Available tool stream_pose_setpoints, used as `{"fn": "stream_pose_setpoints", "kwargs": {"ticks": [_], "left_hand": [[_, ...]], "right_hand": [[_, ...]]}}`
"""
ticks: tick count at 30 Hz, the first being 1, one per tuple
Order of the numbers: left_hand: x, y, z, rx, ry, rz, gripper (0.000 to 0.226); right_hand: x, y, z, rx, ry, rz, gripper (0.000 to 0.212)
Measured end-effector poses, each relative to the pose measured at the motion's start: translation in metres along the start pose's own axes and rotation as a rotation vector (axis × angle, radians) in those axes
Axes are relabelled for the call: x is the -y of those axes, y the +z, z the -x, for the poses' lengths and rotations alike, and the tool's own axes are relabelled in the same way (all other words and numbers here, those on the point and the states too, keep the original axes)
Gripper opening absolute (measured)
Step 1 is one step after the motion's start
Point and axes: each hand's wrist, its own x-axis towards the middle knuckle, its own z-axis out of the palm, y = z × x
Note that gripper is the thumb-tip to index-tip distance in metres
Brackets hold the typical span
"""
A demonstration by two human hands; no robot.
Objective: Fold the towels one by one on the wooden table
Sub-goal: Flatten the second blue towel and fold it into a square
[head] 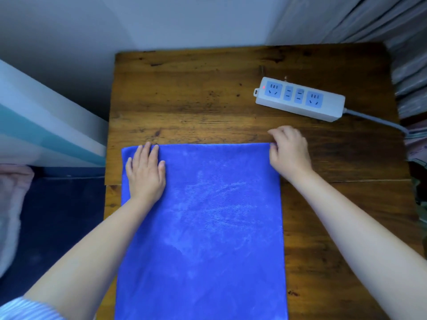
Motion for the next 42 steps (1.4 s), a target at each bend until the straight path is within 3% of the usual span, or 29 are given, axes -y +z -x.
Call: {"fn": "stream_pose_setpoints", "kwargs": {"ticks": [3,6,9,12,13,17,21,23,28,31,34,37,42], "left_hand": [[0.024,-0.012,-0.012,-0.01,-0.058,-0.043,0.05],[0.039,-0.027,-0.027,-0.017,-0.018,-0.075,0.048],[0.042,-0.039,-0.043,0.049,0.028,-0.083,0.048],[0.043,-0.049,-0.056,0.218,0.049,-0.076,0.056],[0.043,-0.051,-0.059,0.255,0.061,-0.079,0.056],[0.045,-0.068,-0.066,0.217,0.124,-0.14,0.033],[0.042,-0.088,-0.065,-0.022,0.136,-0.148,0.025],[0.037,-0.099,-0.065,-0.149,0.182,-0.185,0.025],[0.042,-0.116,-0.047,-0.445,0.299,-0.082,0.027],[0.06,-0.108,-0.018,-0.428,0.415,-0.037,0.022],[0.08,-0.086,0.025,-0.37,0.532,-0.01,0.03],[0.095,-0.061,0.068,-0.324,0.633,0.052,0.018],[0.105,-0.039,0.111,-0.277,0.62,0.096,0.015]], "right_hand": [[0.019,0.002,-0.003,0.22,-0.163,0.167,0.051],[0.033,-0.007,-0.015,0.343,-0.123,0.304,0.053],[0.038,-0.02,-0.034,0.571,-0.043,0.335,0.041],[0.037,-0.029,-0.047,0.764,-0.031,0.389,0.006],[0.034,-0.03,-0.05,0.784,-0.035,0.403,0.014],[0.027,-0.041,-0.054,0.636,-0.015,0.374,0.026],[0.032,-0.055,-0.052,0.239,-0.009,0.326,0.011],[0.039,-0.064,-0.047,0.072,-0.026,0.331,0.017],[0.043,-0.083,-0.022,-0.113,-0.084,0.294,0.014],[0.033,-0.081,0.006,-0.19,-0.167,0.246,0.012],[0.022,-0.065,0.044,-0.23,-0.213,0.22,0.01],[0.004,-0.043,0.077,-0.261,-0.263,0.218,0.017],[-0.015,-0.021,0.127,-0.228,-0.262,0.228,0.016]]}}
